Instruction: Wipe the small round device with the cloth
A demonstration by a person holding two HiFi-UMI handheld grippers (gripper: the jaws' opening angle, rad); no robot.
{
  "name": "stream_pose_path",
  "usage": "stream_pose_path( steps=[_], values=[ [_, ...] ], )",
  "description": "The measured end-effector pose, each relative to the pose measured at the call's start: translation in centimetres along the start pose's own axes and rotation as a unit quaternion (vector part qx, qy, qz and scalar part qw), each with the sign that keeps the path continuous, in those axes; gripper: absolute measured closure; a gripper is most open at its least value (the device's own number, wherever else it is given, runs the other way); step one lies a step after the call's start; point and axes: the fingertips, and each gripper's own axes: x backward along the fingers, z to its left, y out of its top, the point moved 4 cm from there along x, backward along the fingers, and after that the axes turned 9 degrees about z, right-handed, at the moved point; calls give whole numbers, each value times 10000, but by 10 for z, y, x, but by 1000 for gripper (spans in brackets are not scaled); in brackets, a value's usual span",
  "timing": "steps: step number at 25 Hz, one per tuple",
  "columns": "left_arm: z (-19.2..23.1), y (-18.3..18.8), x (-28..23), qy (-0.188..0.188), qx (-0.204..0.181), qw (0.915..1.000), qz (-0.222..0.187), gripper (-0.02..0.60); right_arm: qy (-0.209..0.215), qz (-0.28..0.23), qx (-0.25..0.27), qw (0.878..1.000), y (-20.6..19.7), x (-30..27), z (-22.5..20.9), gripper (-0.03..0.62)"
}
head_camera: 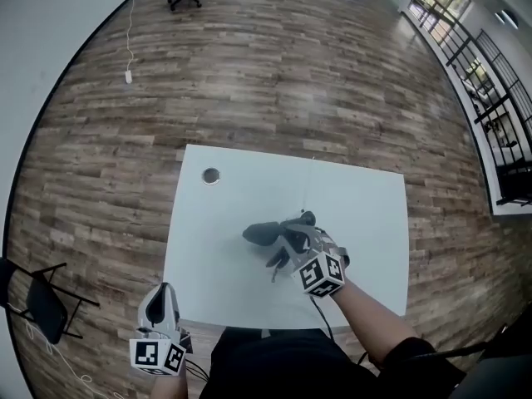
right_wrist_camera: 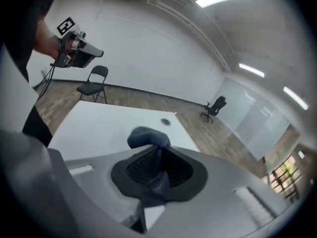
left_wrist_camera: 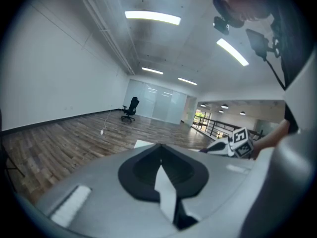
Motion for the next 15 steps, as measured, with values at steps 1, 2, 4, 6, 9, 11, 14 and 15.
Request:
stream_pose_path(
  steps=[1, 2, 4, 6, 9, 11, 14, 15],
  values=[
    [1, 0, -5, -70, -8, 10000, 4, 578, -307, 0, 154, 9994, 7, 10, -16, 557],
    [0, 2, -10, -144, -32, 9999, -8, 578, -566, 52, 183, 9982, 11, 17, -34, 557],
    [-1, 9, -19, -296, -106, 9995, -67, 578, -884, 247, -40, 9958, 3, 21, -66, 557],
    [-2, 17, -28, -442, -185, 9988, -132, 578, -967, 551, -384, 9930, -19, 12, -85, 557],
    [-5, 24, -36, -647, -279, 9974, -165, 578, -873, 1113, -421, 9890, -51, -11, -82, 557],
    [-6, 25, -38, -763, -330, 9964, -156, 578, -798, 1335, -226, 9876, -59, -19, -69, 557],
    [0, 23, -40, -813, -355, 9960, -110, 578, -819, 1422, -4, 9864, -59, -26, -49, 557],
    [4, 21, -39, -778, -380, 9962, -83, 578, -865, 1394, 51, 9864, -56, -29, -44, 557]
  ],
)
